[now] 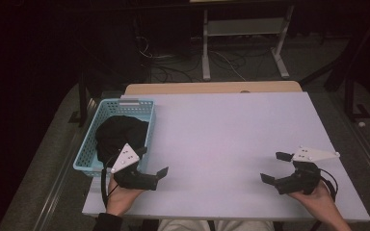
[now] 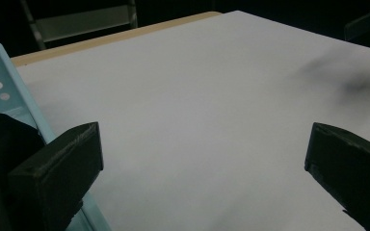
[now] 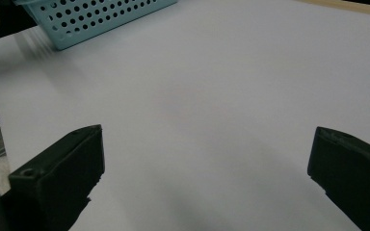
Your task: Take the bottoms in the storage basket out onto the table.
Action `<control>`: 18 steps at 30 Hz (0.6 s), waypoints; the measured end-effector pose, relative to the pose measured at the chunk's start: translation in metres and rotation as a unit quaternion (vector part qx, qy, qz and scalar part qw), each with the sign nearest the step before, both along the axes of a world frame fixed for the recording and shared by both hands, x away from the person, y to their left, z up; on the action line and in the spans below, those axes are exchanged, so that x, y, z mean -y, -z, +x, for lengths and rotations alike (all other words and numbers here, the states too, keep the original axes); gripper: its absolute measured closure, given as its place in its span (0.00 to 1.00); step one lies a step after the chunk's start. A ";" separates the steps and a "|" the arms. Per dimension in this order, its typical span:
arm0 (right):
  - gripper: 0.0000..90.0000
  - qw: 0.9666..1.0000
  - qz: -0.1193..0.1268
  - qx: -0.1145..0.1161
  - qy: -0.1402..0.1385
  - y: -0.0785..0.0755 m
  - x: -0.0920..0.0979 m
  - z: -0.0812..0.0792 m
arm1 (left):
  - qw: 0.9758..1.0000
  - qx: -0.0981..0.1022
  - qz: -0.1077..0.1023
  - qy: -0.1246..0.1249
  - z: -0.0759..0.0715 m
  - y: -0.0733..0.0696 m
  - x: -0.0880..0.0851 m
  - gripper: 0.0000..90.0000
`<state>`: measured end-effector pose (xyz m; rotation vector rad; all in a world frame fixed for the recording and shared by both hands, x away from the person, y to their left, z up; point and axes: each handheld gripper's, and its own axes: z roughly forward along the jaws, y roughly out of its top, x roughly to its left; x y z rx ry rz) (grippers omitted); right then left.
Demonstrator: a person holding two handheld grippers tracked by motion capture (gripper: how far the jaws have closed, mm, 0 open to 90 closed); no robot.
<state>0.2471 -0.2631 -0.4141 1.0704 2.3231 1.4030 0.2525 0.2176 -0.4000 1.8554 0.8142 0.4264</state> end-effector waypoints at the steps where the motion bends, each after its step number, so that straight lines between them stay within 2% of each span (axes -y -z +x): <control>1: 0.00 1.000 0.000 0.000 0.000 0.000 0.000 0.000 | 1.000 -0.002 -0.001 -0.002 -0.002 0.000 0.001 0.00; 9: 0.00 1.000 -0.001 0.000 0.001 -0.001 0.000 0.000 | 1.000 -0.002 0.007 -0.002 -0.003 -0.006 0.002 0.00; 13: 0.00 1.000 0.000 0.002 0.002 -0.001 0.000 -0.001 | 1.000 -0.011 -0.002 0.001 -0.001 -0.012 0.000 0.00; 16: 0.00 1.000 0.000 0.003 0.003 -0.001 0.001 -0.001 | 1.000 -0.012 0.020 -0.001 0.002 -0.015 0.001 0.00; 18: 0.00 1.000 0.000 0.002 0.004 -0.001 0.001 -0.001 | 1.000 -0.014 0.024 0.001 0.003 -0.017 0.002 0.00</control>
